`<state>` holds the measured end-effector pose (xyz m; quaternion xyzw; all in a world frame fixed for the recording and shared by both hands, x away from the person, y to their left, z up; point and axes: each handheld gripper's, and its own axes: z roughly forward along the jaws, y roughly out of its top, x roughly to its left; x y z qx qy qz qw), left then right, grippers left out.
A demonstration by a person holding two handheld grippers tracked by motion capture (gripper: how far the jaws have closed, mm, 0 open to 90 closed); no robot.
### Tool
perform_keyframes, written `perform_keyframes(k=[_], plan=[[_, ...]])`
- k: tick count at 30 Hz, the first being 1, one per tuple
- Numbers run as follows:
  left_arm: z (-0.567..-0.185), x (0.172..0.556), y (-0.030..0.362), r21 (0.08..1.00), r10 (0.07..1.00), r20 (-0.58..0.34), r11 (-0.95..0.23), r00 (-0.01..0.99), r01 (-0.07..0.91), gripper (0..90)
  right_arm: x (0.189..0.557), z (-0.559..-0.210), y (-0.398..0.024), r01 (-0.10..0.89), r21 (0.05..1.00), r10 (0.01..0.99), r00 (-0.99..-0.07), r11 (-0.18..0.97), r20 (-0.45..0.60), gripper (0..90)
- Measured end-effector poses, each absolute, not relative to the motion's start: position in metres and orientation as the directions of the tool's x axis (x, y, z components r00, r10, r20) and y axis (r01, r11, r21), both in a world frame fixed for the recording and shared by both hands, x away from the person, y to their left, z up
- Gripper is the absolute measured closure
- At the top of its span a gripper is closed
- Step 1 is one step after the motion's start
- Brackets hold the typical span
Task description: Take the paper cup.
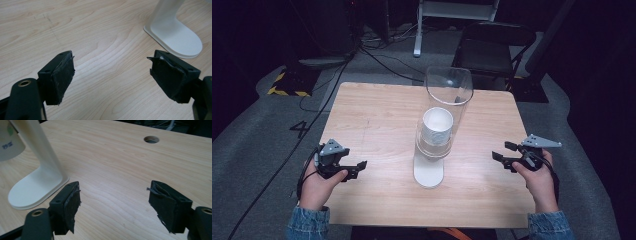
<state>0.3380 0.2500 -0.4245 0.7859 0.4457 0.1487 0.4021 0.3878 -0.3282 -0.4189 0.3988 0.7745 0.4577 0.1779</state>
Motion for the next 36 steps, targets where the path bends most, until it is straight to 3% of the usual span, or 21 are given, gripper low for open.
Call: perform_keyframes(k=[17, 23, 36], plan=[[-0.425, 0.340, 0.243, 0.767, 0.813, -0.125, -0.285, 0.569, 0.575, 20.9, 0.379, -0.422, -0.279, 0.412, 0.864, 0.714, -0.694, 0.288, 0.092, 21.2], [-0.427, 0.331, 0.250, 0.767, 0.828, -0.117, -0.275, 0.548, 0.580, 21.6, 0.378, -0.421, -0.241, 0.367, 0.866, 0.614, -0.784, 0.340, 0.091, 26.8], [-0.428, 0.314, 0.259, 0.792, 0.847, -0.137, -0.219, 0.514, 0.570, 22.7, 0.380, -0.433, -0.169, 0.286, 0.896, 0.469, -0.877, 0.339, 0.103, 24.3]])
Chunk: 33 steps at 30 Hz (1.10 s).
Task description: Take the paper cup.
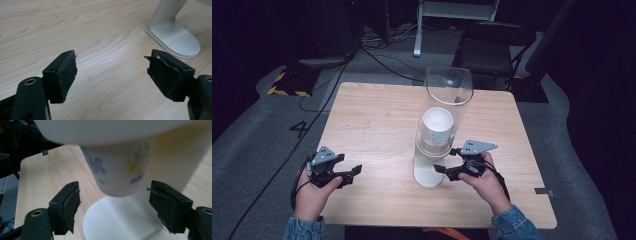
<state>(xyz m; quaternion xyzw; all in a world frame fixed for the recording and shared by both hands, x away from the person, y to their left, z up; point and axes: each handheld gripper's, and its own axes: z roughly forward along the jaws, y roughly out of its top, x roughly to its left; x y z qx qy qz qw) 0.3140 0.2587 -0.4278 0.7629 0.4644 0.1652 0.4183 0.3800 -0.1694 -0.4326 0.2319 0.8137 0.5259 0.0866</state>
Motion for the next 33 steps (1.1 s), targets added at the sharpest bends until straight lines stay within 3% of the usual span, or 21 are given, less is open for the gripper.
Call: perform_keyframes(k=[10, 18, 33], plan=[[-0.435, 0.320, 0.260, 0.774, 0.853, -0.144, -0.218, 0.501, 0.594, 22.7, 0.387, -0.438, -0.148, 0.254, 0.926, 0.491, -0.867, 0.280, 0.090, 21.6], [-0.437, 0.320, 0.261, 0.771, 0.855, -0.149, -0.215, 0.497, 0.600, 22.7, 0.384, -0.439, -0.142, 0.209, 0.944, 0.543, -0.839, 0.255, 0.040, 29.7], [-0.438, 0.322, 0.260, 0.767, 0.849, -0.153, -0.221, 0.506, 0.603, 22.7, 0.380, -0.438, -0.140, 0.180, 0.957, 0.565, -0.825, 0.227, 0.021, 30.5]])
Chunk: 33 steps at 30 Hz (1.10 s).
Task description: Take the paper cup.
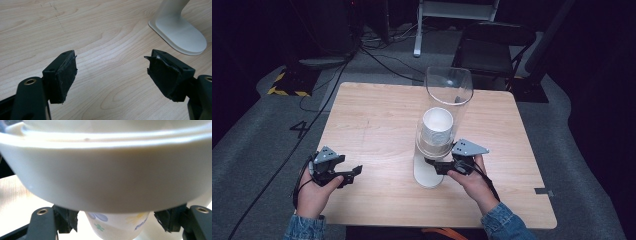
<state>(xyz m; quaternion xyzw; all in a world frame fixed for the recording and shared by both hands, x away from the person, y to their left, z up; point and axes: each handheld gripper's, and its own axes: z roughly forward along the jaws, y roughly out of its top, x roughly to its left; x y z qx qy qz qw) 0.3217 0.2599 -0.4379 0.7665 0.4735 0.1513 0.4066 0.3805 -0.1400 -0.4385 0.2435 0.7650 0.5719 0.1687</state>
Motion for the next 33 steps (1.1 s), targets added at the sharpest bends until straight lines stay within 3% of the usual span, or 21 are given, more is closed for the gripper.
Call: perform_keyframes(k=[26, 33], plan=[[-0.4400, 0.3225, 0.2595, 0.762, 0.847, -0.162, -0.219, 0.506, 0.609, 22.7, 0.3828, -0.4455, -0.1428, 0.110, 0.962, 0.549, -0.834, 0.249, -0.046, 33.1], [-0.4401, 0.3224, 0.2605, 0.761, 0.848, -0.167, -0.213, 0.503, 0.613, 22.7, 0.3788, -0.4460, -0.1398, 0.193, 0.960, 0.577, -0.816, 0.205, 0.040, 33.0]])
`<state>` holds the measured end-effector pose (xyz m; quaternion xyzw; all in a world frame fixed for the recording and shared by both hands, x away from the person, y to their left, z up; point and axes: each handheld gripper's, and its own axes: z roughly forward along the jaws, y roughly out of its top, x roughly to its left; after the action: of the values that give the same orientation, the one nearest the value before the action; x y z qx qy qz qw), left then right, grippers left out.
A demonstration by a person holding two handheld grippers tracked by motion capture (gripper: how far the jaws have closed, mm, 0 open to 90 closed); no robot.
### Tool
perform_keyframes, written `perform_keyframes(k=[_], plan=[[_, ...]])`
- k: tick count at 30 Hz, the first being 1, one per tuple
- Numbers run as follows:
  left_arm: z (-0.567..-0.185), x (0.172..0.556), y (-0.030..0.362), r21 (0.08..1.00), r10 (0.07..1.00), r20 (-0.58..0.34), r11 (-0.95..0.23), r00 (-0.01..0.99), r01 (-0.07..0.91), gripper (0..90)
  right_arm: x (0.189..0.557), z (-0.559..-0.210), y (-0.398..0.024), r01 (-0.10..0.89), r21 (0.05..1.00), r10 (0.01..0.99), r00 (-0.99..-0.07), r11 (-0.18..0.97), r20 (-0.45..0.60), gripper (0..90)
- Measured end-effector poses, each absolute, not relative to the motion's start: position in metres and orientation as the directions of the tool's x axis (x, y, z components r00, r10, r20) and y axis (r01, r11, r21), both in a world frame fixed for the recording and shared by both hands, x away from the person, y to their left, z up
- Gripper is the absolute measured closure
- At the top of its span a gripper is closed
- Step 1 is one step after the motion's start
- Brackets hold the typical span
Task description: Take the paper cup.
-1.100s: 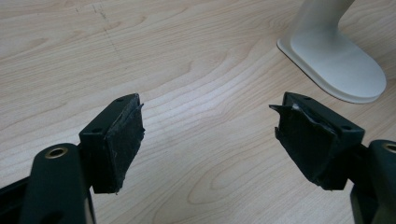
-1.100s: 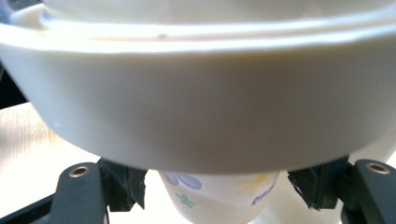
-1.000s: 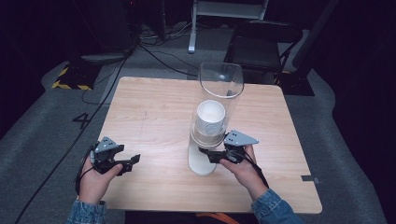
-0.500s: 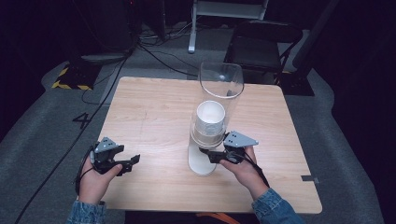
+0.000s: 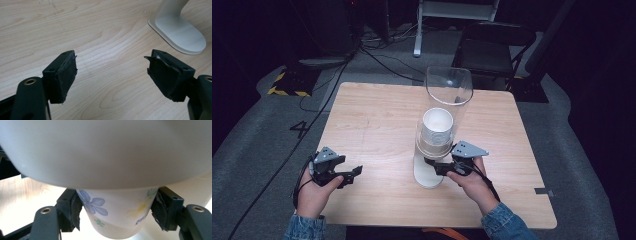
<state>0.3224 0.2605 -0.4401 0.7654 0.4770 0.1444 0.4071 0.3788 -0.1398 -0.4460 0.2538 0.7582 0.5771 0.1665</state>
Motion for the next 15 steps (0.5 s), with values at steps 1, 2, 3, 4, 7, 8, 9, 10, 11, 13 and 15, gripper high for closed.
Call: perform_keyframes(k=[1, 2, 3, 4, 7, 8, 9, 10, 11, 13, 15], plan=[[-0.4403, 0.3224, 0.2606, 0.761, 0.848, -0.168, -0.213, 0.503, 0.613, 22.7, 0.3779, -0.4465, -0.1391, 0.205, 0.958, 0.577, -0.815, 0.199, 0.054, 33.0], [-0.4403, 0.3224, 0.2606, 0.761, 0.848, -0.168, -0.213, 0.503, 0.613, 22.7, 0.3779, -0.4465, -0.1391, 0.205, 0.958, 0.577, -0.815, 0.199, 0.054, 33.0], [-0.4403, 0.3224, 0.2605, 0.761, 0.847, -0.168, -0.214, 0.504, 0.613, 22.7, 0.3779, -0.4476, -0.1390, 0.208, 0.959, 0.576, -0.815, 0.190, 0.062, 33.0], [-0.4404, 0.3224, 0.2604, 0.761, 0.847, -0.169, -0.213, 0.504, 0.613, 22.7, 0.3779, -0.4476, -0.1390, 0.208, 0.959, 0.576, -0.815, 0.190, 0.062, 33.0], [-0.4403, 0.3224, 0.2605, 0.761, 0.847, -0.170, -0.212, 0.504, 0.613, 22.7, 0.3774, -0.4484, -0.1385, 0.214, 0.960, 0.575, -0.815, 0.183, 0.072, 33.0], [-0.4401, 0.3224, 0.2607, 0.762, 0.847, -0.169, -0.212, 0.503, 0.612, 22.7, 0.3773, -0.4487, -0.1386, 0.207, 0.961, 0.574, -0.816, 0.186, 0.064, 33.1], [-0.4401, 0.3224, 0.2607, 0.762, 0.847, -0.169, -0.212, 0.503, 0.612, 22.7, 0.3776, -0.4491, -0.1388, 0.200, 0.962, 0.573, -0.817, 0.187, 0.058, 33.0], [-0.4401, 0.3224, 0.2606, 0.763, 0.848, -0.168, -0.211, 0.503, 0.611, 22.7, 0.3776, -0.4491, -0.1388, 0.200, 0.962, 0.573, -0.817, 0.187, 0.058, 33.0], [-0.4400, 0.3225, 0.2606, 0.763, 0.848, -0.168, -0.211, 0.502, 0.611, 22.7, 0.3780, -0.4495, -0.1390, 0.190, 0.963, 0.571, -0.820, 0.190, 0.049, 33.1], [-0.4403, 0.3227, 0.2604, 0.763, 0.846, -0.173, -0.209, 0.504, 0.612, 22.7, 0.3782, -0.4501, -0.1389, 0.159, 0.964, 0.566, -0.824, 0.214, 0.010, 33.6], [-0.4405, 0.3229, 0.2606, 0.764, 0.841, -0.186, -0.202, 0.509, 0.612, 22.7, 0.3787, -0.4504, -0.1390, 0.139, 0.963, 0.561, -0.827, 0.231, -0.016, 33.8]])
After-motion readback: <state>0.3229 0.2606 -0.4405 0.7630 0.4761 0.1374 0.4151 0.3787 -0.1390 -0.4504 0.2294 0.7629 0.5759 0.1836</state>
